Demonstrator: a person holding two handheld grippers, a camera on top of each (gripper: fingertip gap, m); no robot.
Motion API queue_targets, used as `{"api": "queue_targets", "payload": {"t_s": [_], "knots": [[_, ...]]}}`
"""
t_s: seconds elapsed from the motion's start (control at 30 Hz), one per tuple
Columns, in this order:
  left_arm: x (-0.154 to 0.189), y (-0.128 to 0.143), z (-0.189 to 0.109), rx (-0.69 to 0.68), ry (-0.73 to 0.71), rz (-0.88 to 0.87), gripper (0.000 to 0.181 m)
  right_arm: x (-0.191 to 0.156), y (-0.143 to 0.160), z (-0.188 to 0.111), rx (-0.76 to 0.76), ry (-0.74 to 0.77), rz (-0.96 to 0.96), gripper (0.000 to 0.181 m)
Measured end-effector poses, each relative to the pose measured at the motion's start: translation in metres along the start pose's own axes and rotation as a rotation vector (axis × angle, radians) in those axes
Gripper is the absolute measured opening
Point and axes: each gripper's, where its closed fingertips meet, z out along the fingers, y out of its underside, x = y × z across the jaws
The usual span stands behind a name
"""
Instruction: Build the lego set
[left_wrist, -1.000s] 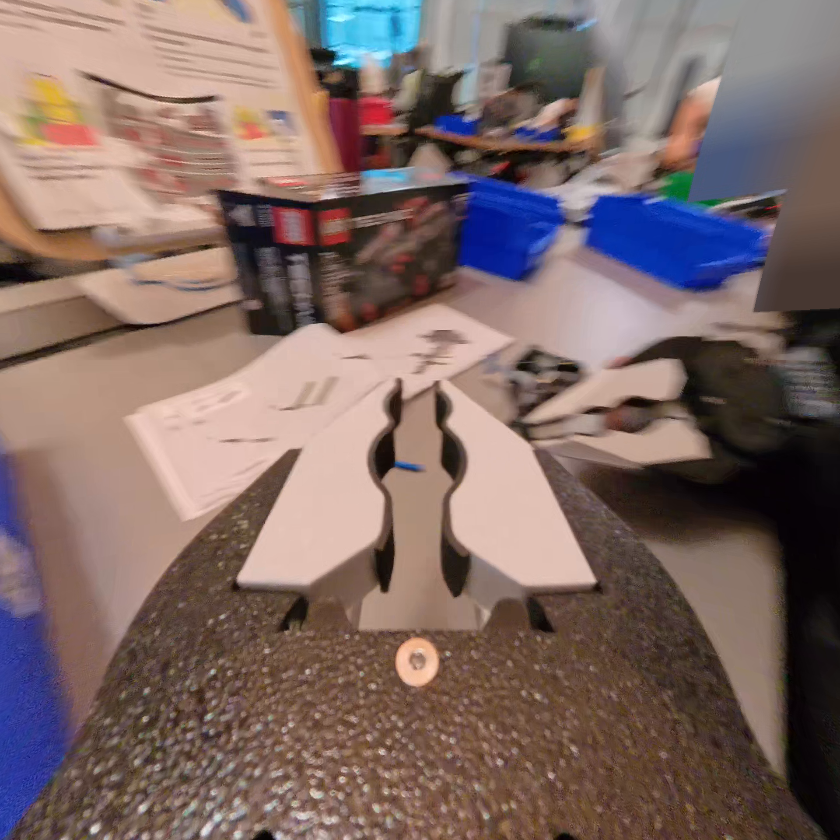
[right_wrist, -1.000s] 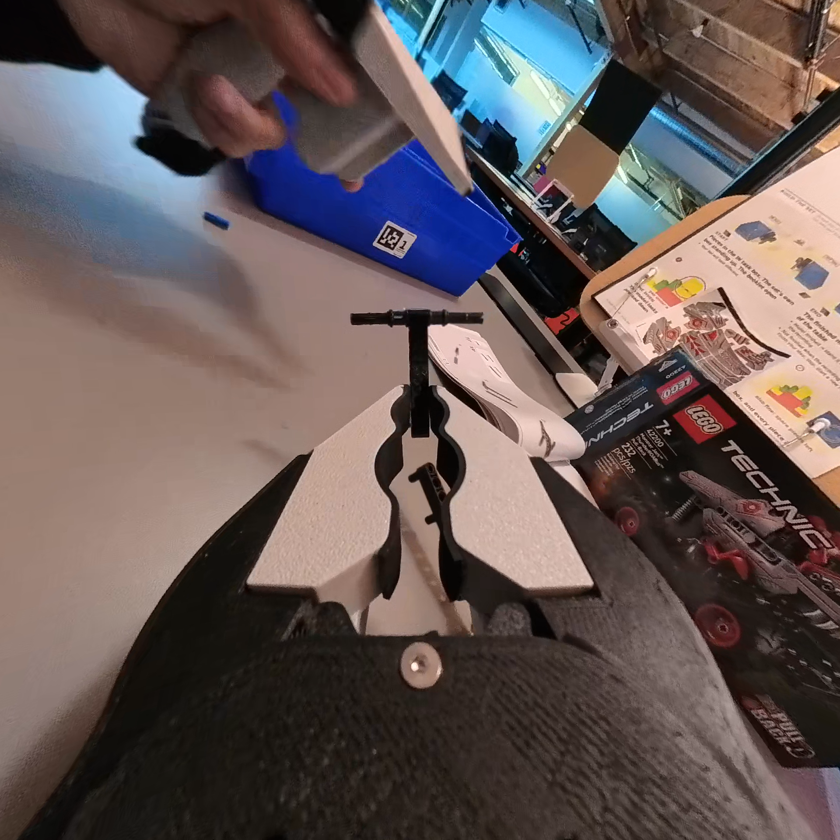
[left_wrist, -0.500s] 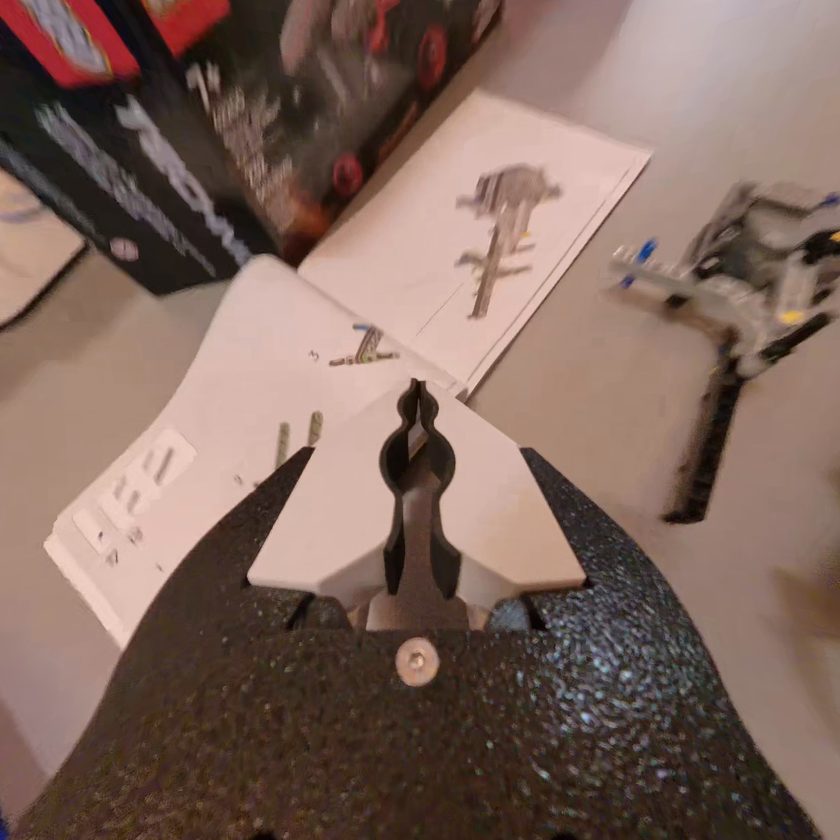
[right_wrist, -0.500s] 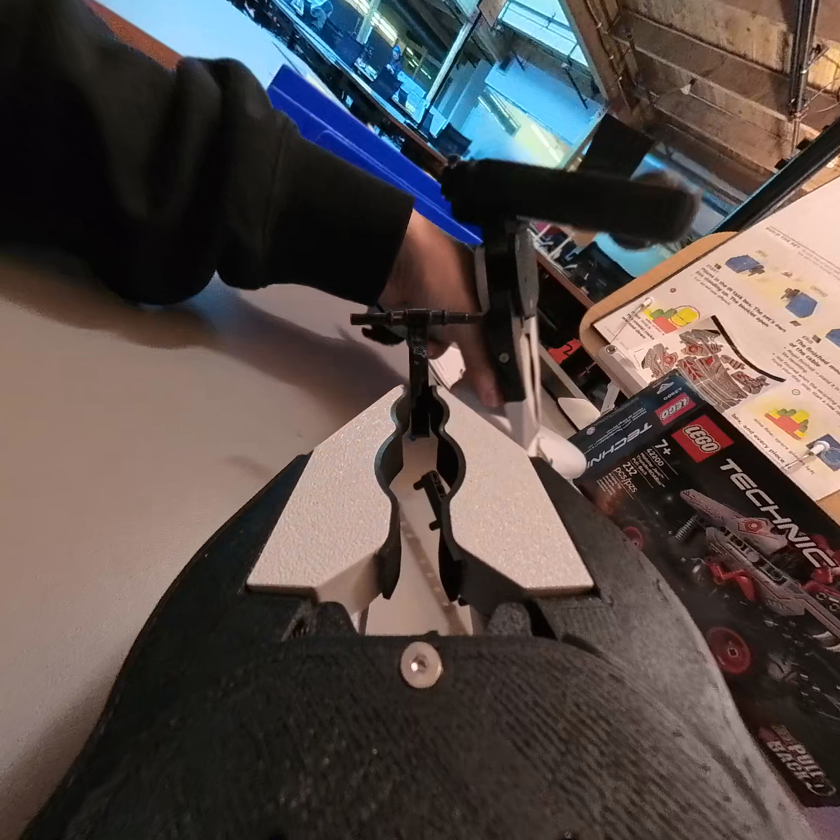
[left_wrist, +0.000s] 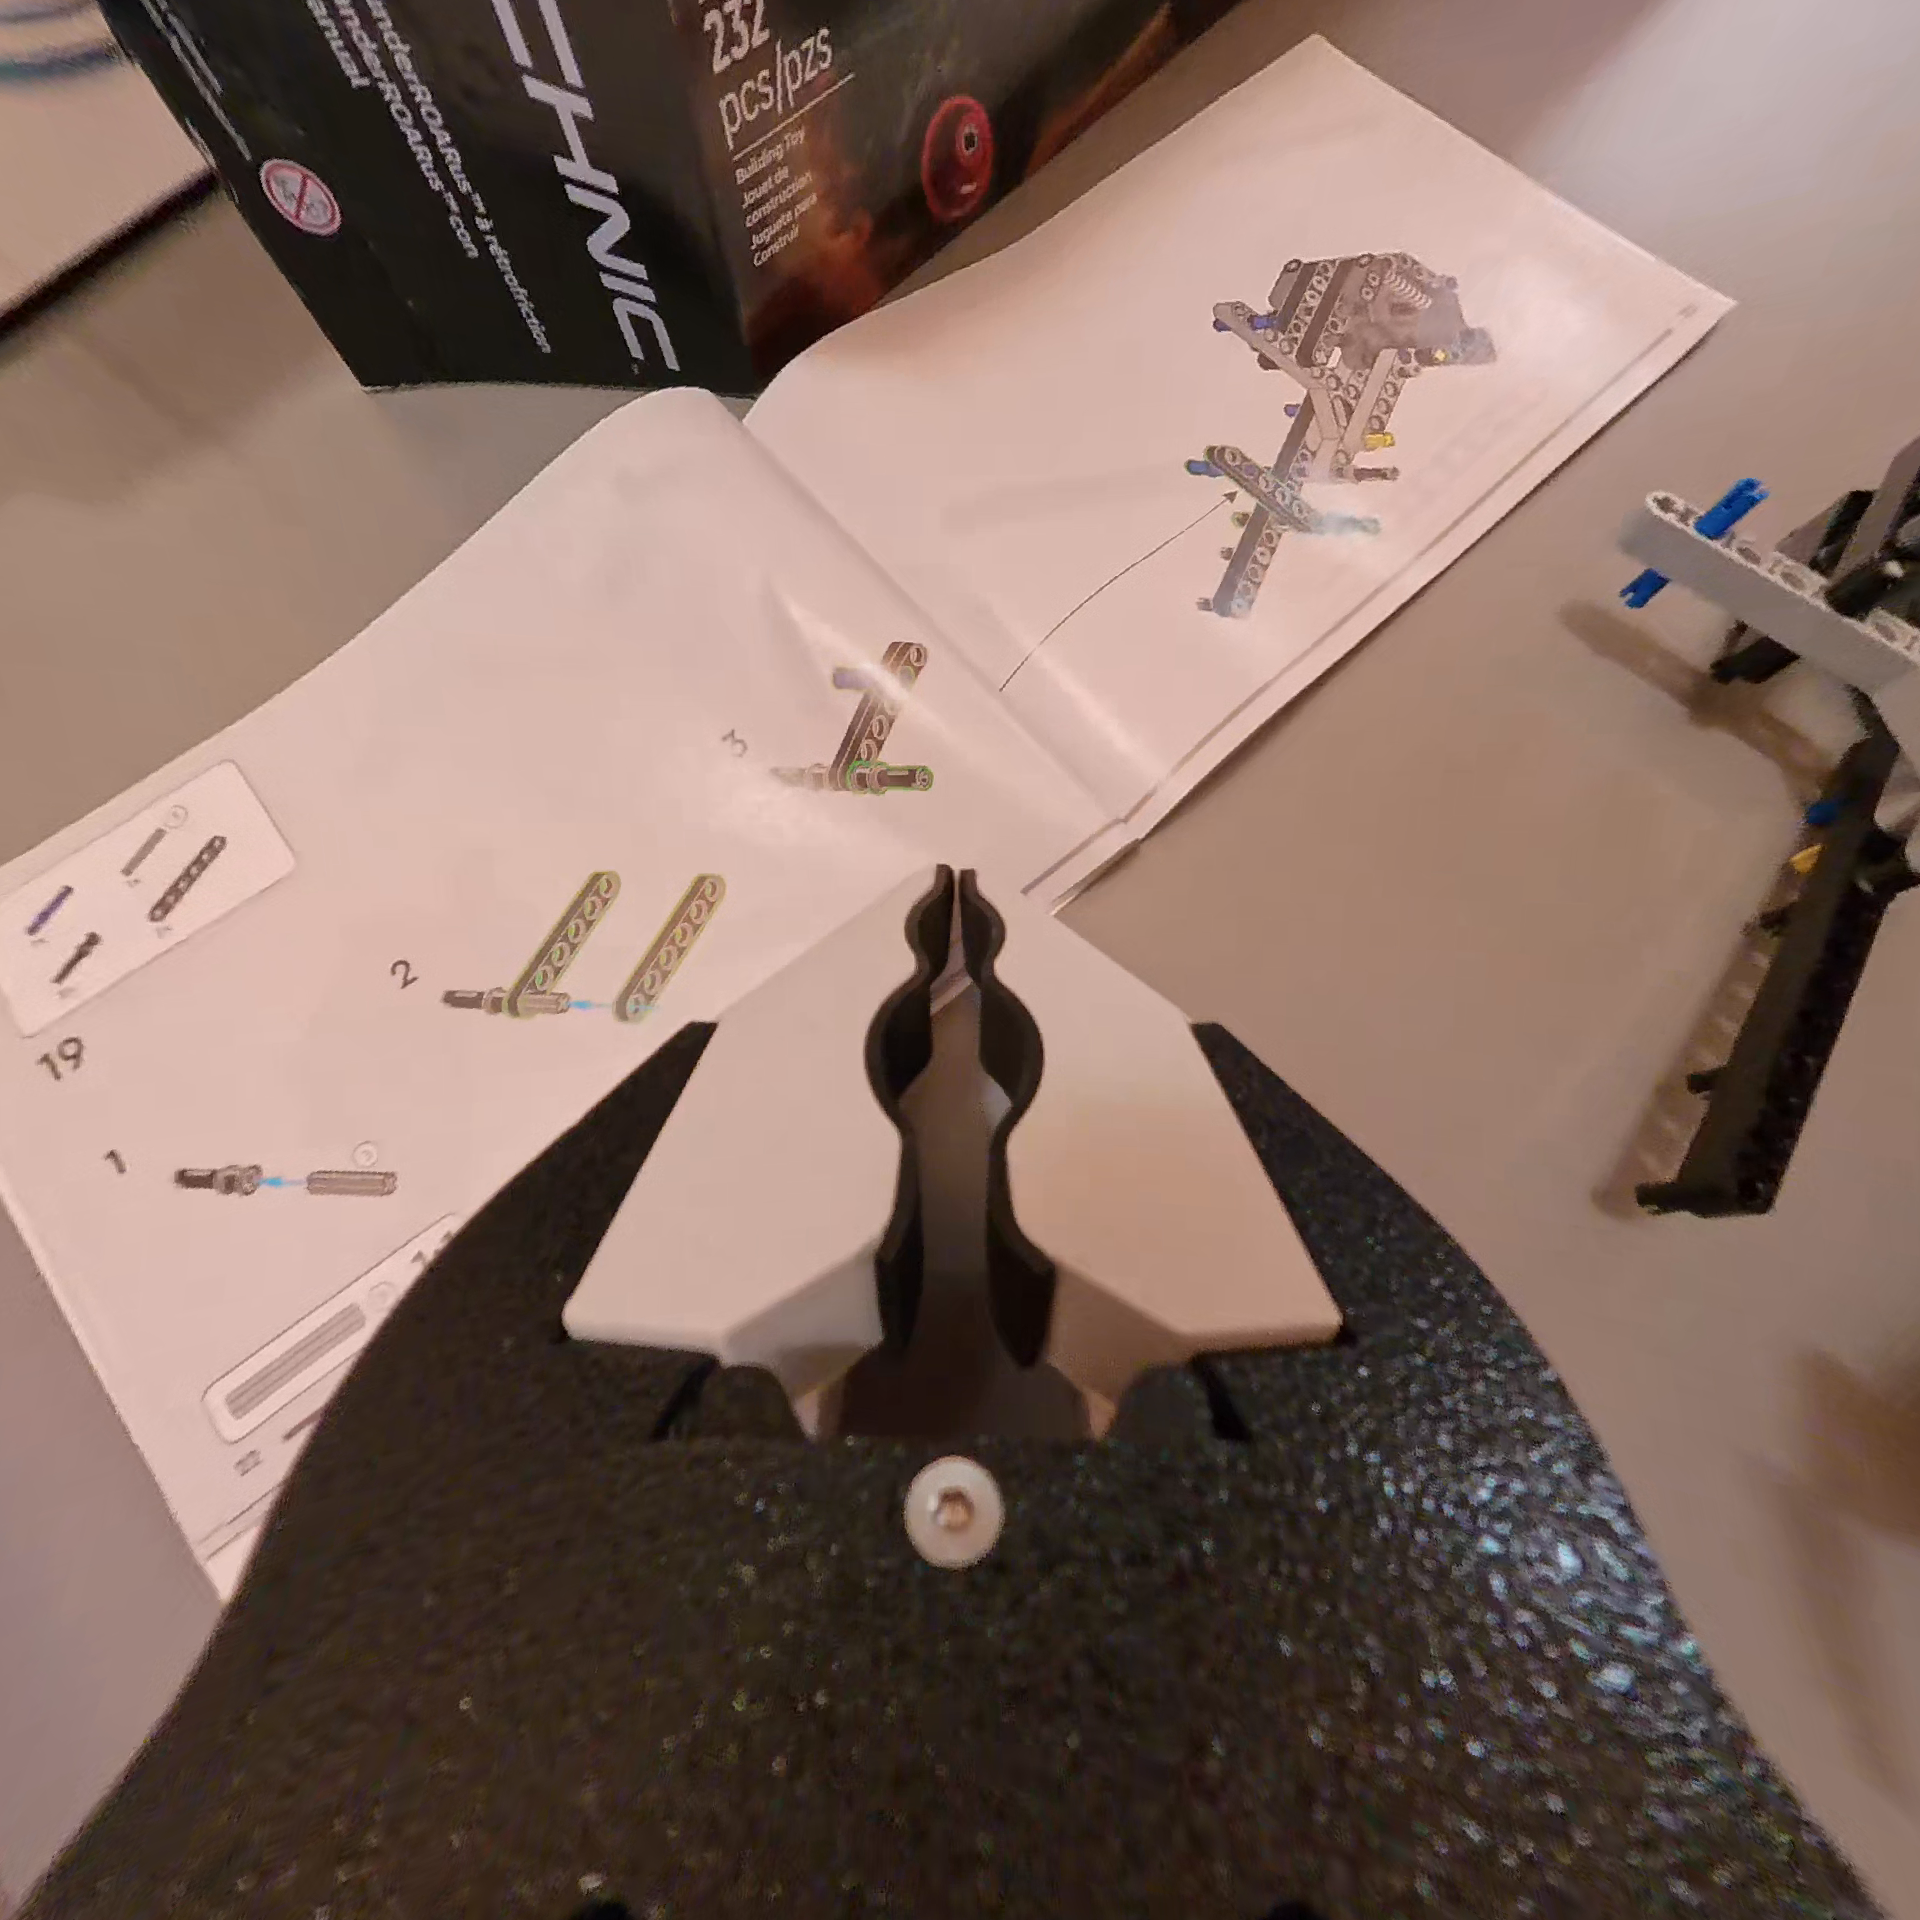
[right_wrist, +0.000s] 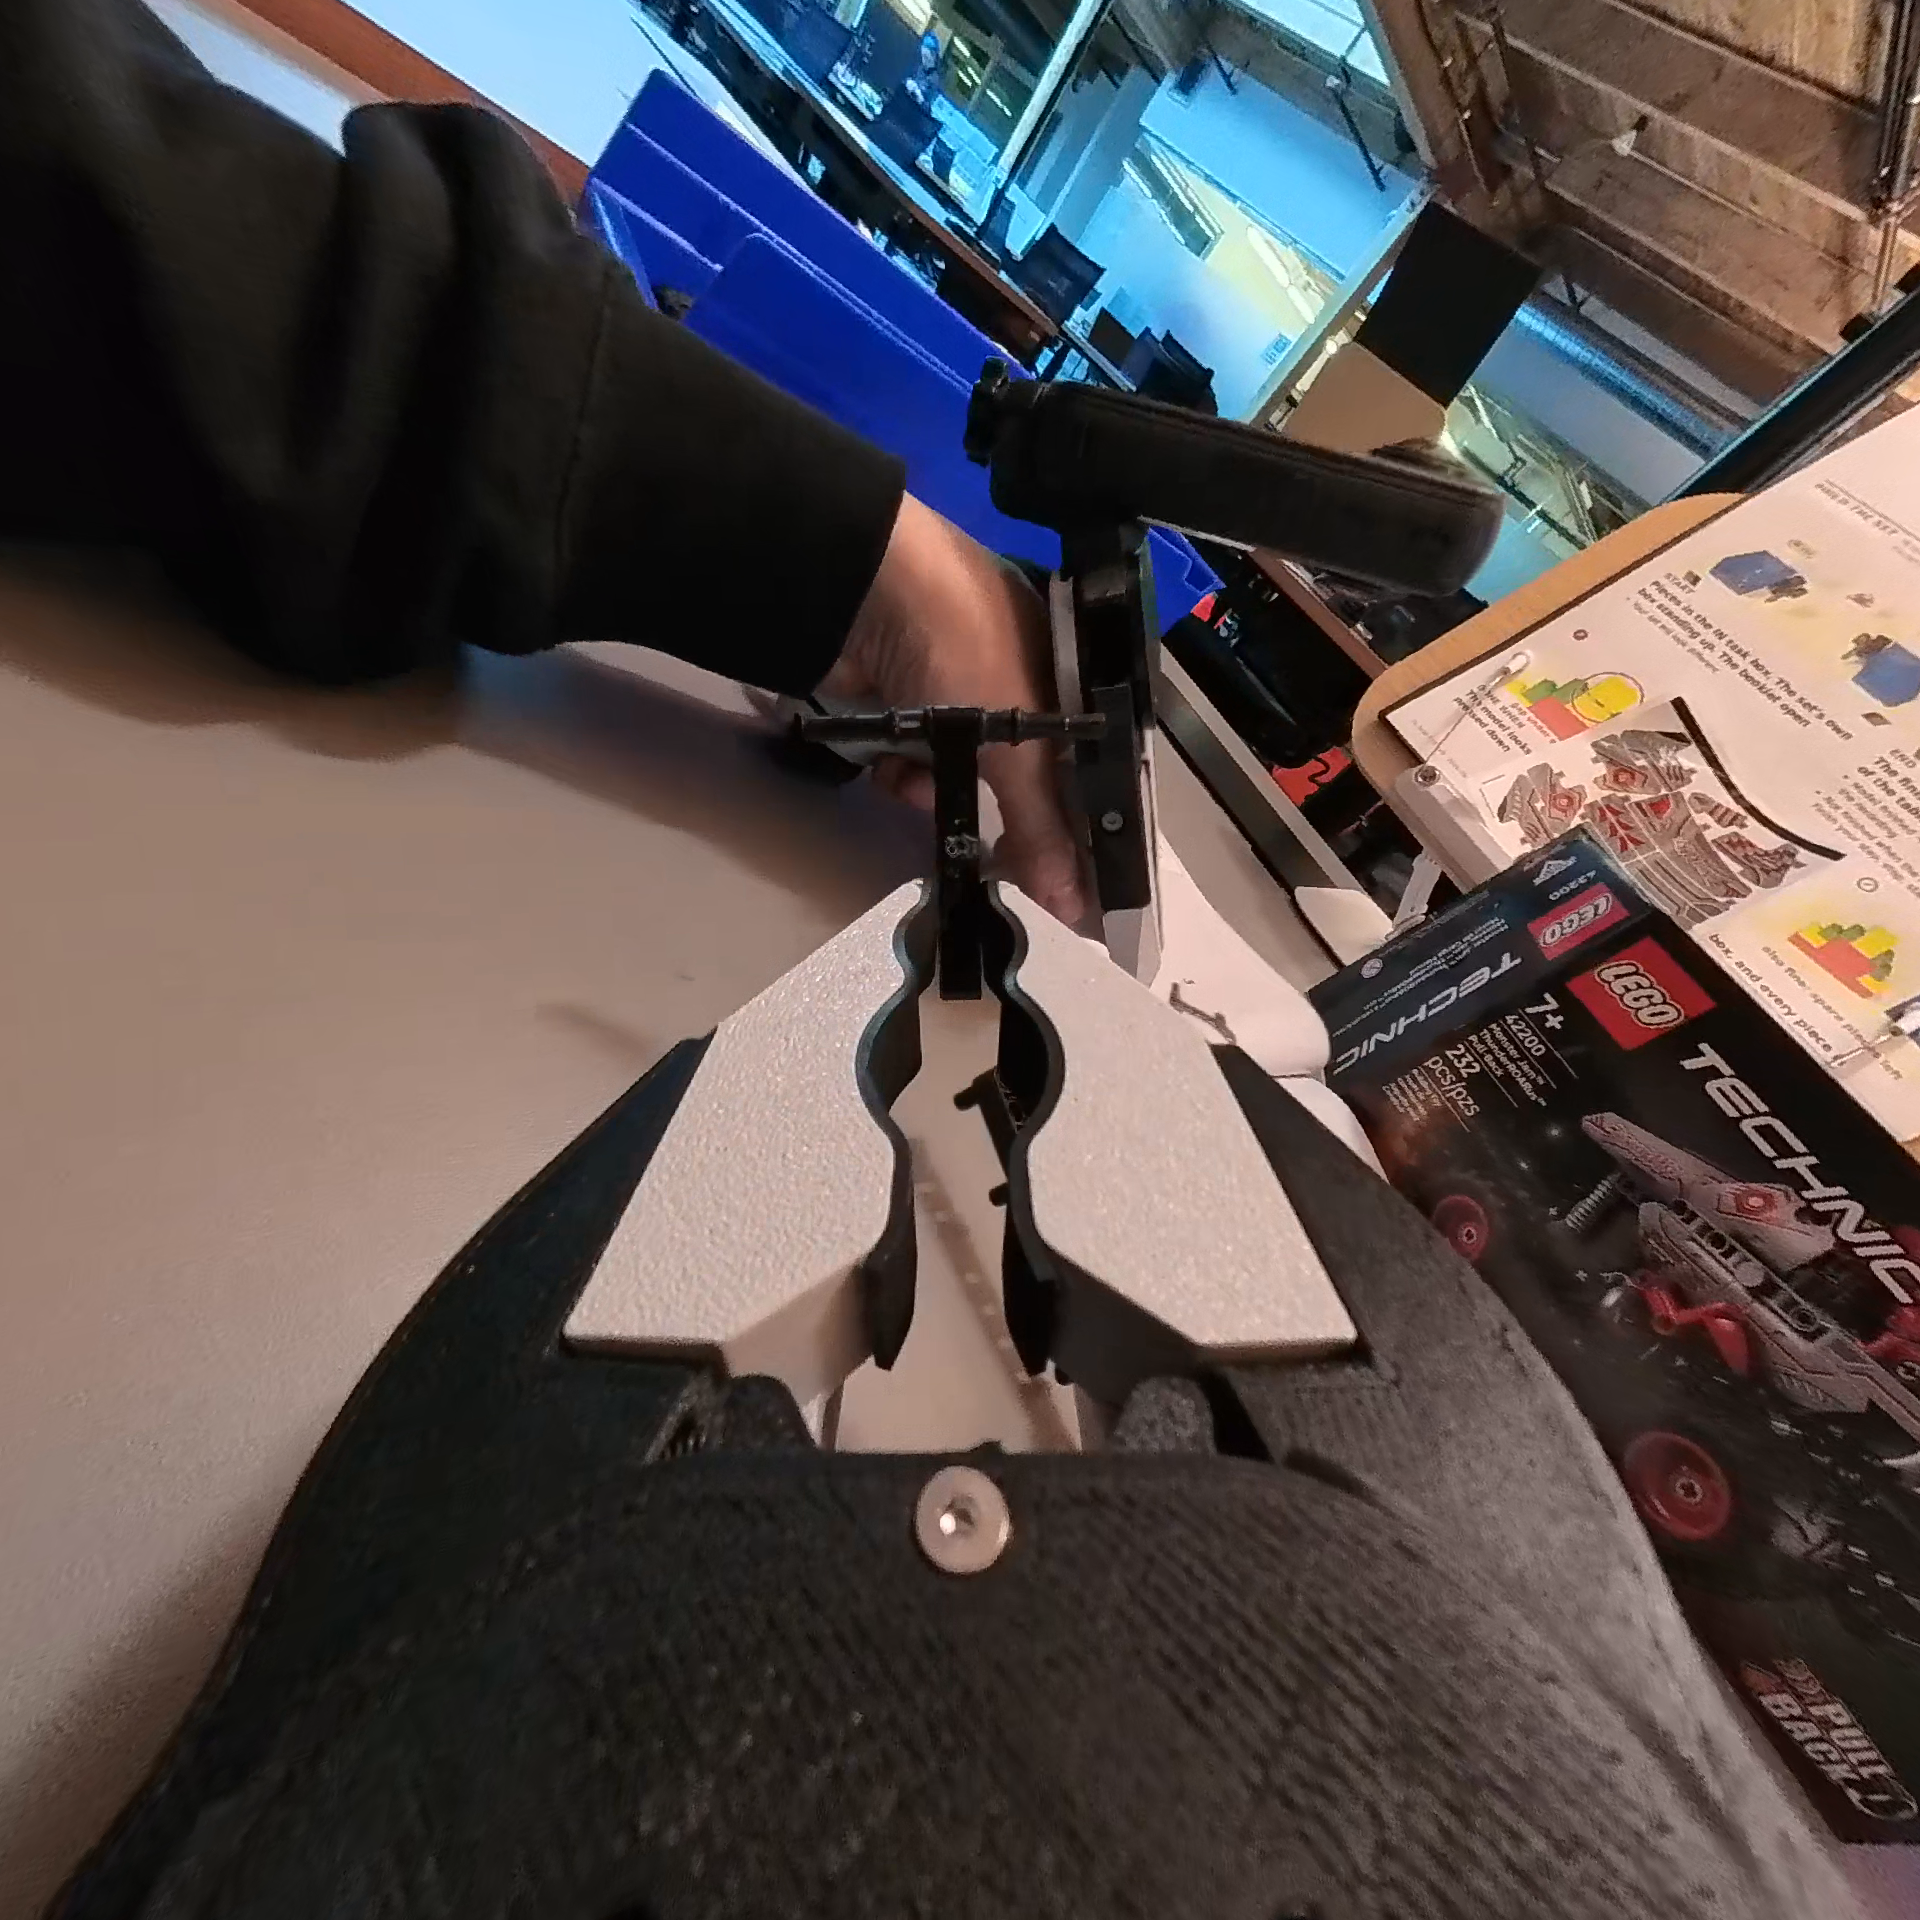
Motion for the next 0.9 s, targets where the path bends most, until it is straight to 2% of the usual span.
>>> {"api": "queue_targets", "payload": {"t_s": [0.03, 0.17, 0.33, 0.5, 0.73, 0.9], "knots": [[0.000, -0.001, -0.002, 0.012, -0.006, 0.018, 0.000, 0.000, 0.000, -0.001, -0.001, 0.000, -0.003, 0.005], [0.002, -0.019, -0.016, 0.124, 0.019, -0.015, 0.001, -0.002, 0.000, 0.000, -0.006, -0.007, -0.009, 0.005], [-0.007, -0.020, -0.022, 0.118, -0.062, 0.047, 0.001, -0.004, 0.001, 0.000, -0.010, -0.012, -0.012, 0.005], [0.007, -0.032, -0.020, 0.190, -0.060, 0.127, 0.003, -0.004, 0.000, 0.000, -0.010, -0.011, -0.011, 0.005], [-0.005, -0.004, -0.006, 0.026, -0.120, 0.124, 0.002, -0.005, 0.000, 0.002, -0.006, -0.018, -0.015, 0.005], [-0.007, 0.000, -0.005, 0.017, -0.115, 0.111, 0.003, -0.005, -0.001, 0.001, -0.002, -0.018, -0.013, 0.005]]}}
